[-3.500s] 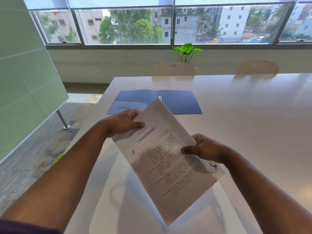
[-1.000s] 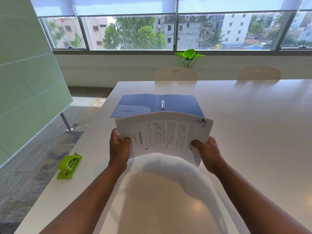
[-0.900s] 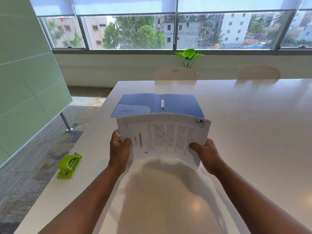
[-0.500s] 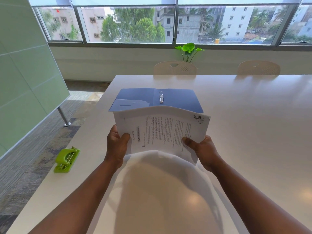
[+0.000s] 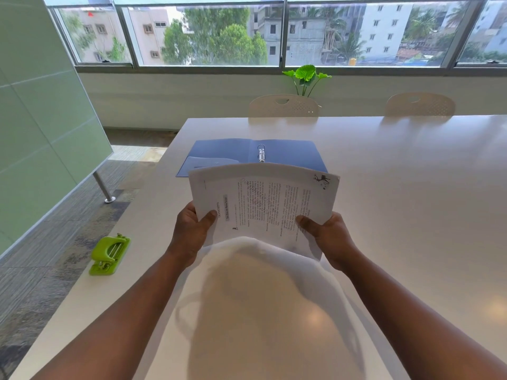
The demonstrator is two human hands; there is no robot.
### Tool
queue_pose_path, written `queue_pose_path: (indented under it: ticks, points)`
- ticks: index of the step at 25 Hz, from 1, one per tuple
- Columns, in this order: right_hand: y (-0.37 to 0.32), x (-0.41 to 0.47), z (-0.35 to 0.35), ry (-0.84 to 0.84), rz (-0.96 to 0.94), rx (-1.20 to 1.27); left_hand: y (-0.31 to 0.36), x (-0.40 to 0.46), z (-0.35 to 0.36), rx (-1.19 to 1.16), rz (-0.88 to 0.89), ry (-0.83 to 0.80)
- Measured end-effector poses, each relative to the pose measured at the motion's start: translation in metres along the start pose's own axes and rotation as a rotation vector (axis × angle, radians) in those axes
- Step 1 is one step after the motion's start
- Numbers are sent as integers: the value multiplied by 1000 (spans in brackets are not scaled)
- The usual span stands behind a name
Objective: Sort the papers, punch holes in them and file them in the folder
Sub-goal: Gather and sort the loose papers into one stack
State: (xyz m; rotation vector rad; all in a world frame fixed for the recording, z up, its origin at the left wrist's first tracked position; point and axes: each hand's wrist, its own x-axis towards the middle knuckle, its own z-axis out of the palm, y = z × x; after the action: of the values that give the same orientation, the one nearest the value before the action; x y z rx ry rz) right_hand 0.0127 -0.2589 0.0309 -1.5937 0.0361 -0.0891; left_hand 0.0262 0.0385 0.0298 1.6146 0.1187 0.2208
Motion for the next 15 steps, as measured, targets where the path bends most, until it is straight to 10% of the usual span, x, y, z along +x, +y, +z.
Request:
queue_pose_path:
  ticks: [15]
  points:
    - [-33, 13, -24, 62, -31, 8, 79, 30, -13, 522, 118, -170]
